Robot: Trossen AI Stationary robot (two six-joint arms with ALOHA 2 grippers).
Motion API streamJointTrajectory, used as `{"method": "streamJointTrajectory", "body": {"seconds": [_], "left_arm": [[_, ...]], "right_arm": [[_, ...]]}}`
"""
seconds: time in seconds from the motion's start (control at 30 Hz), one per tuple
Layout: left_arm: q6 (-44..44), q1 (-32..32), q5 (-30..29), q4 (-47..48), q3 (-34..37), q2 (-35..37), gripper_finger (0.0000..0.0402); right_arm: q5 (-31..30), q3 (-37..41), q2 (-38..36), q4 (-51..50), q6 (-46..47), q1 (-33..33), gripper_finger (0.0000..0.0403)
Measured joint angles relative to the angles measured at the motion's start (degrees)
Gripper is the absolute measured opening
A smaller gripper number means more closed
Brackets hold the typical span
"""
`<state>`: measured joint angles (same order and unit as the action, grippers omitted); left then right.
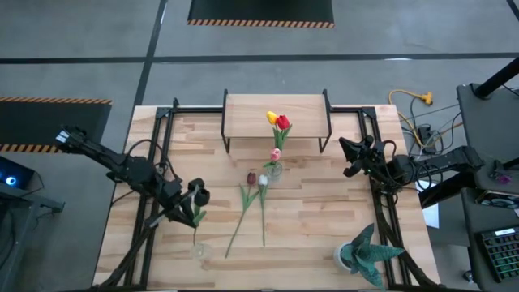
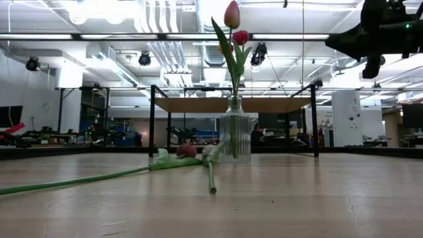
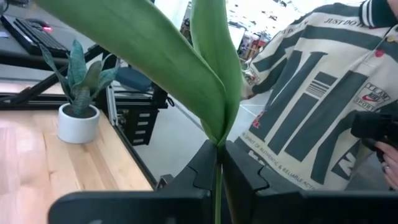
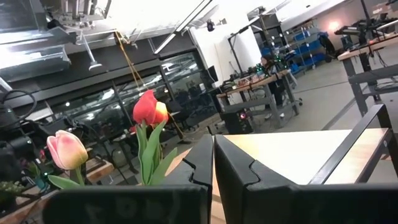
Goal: Pick and place flowers into a vace then onto a shelf
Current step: Put the black tulip into the bottom transparent vase
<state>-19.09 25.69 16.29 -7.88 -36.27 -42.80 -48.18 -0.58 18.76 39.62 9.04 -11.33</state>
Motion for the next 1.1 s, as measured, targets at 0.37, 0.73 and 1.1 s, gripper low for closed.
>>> {"method": "streamJointTrajectory", "body": {"seconds": [0.37, 0.73, 1.1], "left_arm": [[4.8, 0.2, 1.2, -1.5, 0.4, -4.1, 0.0001], [2.3, 2.0, 1.9, -16.8, 13.7, -2.0, 0.0001], [-12.5, 2.0, 1.6, -39.6, 29.3, -1.3, 0.002]], "right_arm": [[0.0, 0.0, 0.0, 0.1, 2.9, 0.0, 0.0008], [-1.3, -1.8, 0.0, 0.1, 3.7, 0.0, 0.0008], [-2.8, -6.5, 0.1, -0.3, -5.2, 0.0, 0.0008]]}}
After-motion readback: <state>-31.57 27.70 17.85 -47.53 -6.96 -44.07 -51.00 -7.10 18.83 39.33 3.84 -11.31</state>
